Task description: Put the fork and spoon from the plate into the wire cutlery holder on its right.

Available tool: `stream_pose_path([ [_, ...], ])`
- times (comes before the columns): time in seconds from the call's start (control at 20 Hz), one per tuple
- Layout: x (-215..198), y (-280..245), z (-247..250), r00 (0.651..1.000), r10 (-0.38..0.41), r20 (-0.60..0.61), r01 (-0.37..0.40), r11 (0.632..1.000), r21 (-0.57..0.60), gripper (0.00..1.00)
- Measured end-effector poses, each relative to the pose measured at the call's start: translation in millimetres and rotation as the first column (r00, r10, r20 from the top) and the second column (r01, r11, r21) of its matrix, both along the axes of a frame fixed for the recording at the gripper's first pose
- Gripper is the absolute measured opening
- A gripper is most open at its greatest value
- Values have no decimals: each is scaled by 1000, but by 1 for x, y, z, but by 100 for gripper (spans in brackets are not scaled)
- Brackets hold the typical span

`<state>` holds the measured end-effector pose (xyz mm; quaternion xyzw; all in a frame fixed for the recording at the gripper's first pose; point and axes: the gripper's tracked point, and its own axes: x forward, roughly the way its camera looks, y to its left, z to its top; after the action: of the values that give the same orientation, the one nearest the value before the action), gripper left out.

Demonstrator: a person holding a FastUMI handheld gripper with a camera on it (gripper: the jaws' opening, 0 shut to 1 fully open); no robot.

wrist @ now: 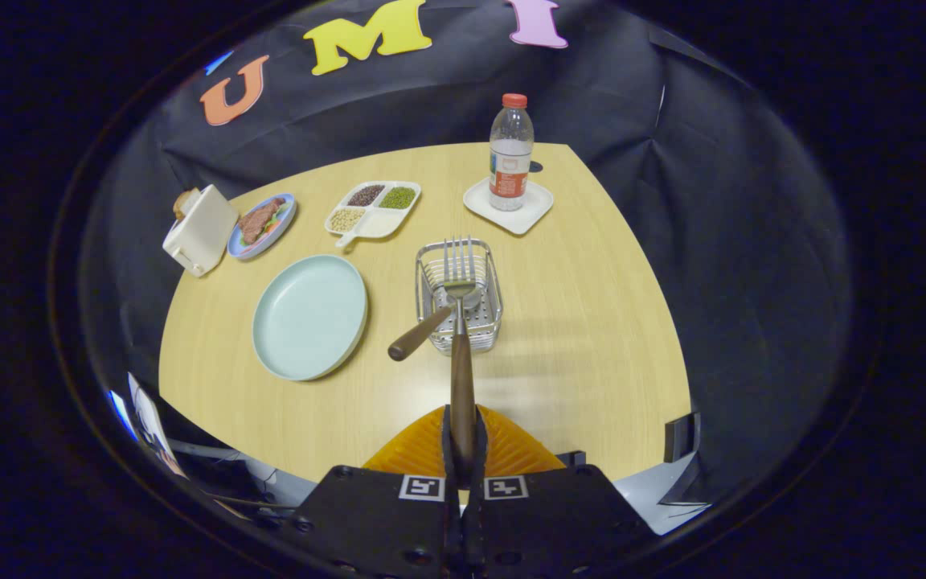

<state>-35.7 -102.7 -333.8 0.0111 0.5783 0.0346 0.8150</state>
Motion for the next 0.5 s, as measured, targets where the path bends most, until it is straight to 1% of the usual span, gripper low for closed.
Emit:
stream_pose_path([
  [0.05,5,1,1,1000,2,8,-2,1000,4,3],
  [0.1,7,0,-1,1000,7,15,-7,1000,-3,6],
  [0.25,15,-1,-2,1000,10,26,-10,1000,-12,8],
  [0.4,25,0,6,997,26,71,-24,999,-30,9],
  [0.5,32,1,14,993,32,111,-28,999,-35,14],
])
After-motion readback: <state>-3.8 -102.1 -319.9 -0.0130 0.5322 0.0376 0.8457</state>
